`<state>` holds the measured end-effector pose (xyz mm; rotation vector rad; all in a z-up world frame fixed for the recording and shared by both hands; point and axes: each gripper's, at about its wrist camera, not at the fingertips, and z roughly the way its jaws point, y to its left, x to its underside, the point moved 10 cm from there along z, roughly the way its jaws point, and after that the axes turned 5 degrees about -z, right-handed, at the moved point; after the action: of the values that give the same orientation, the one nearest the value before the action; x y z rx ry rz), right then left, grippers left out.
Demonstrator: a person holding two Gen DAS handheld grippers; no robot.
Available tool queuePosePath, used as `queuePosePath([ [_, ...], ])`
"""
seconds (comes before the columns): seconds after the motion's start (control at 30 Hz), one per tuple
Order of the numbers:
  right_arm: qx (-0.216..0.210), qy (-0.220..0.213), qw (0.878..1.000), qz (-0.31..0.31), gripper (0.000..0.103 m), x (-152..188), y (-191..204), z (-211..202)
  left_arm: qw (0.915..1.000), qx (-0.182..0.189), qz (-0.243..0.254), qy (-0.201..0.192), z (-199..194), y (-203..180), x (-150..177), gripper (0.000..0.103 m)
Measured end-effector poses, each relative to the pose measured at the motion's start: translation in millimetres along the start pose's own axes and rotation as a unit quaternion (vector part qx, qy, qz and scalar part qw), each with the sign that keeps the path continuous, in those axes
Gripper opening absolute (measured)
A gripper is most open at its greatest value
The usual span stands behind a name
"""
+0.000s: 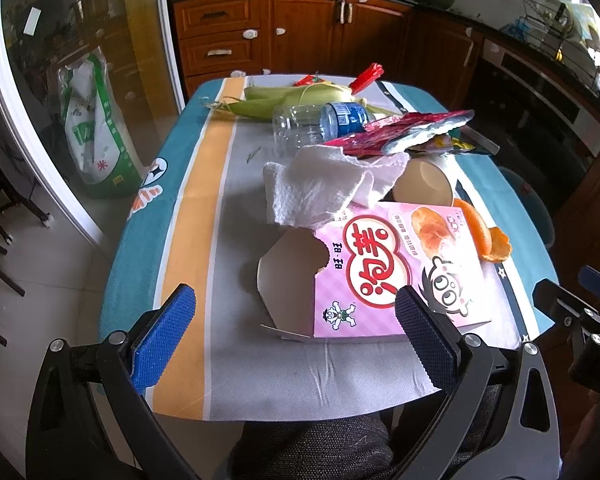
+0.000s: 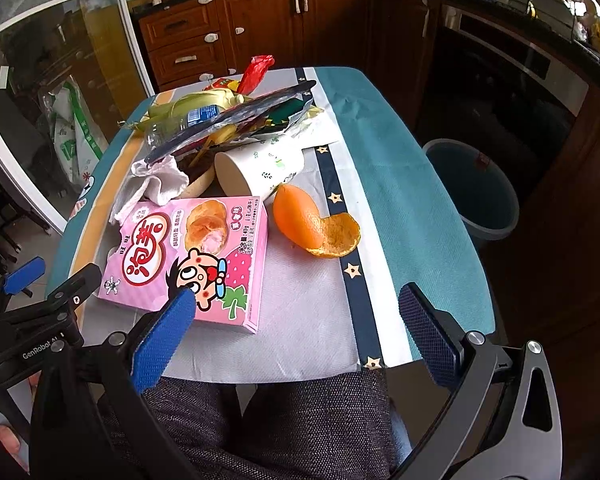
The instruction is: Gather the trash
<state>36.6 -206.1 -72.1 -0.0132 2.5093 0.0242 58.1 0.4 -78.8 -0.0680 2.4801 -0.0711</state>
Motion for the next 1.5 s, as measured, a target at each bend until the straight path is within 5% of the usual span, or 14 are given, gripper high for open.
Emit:
queuePosePath([
  [1.5,-0.007,0.022,1.000,0.007,0.098,8,-1,13,0.9998,0.015,0.000,0.012,10,-1,8,0.100],
])
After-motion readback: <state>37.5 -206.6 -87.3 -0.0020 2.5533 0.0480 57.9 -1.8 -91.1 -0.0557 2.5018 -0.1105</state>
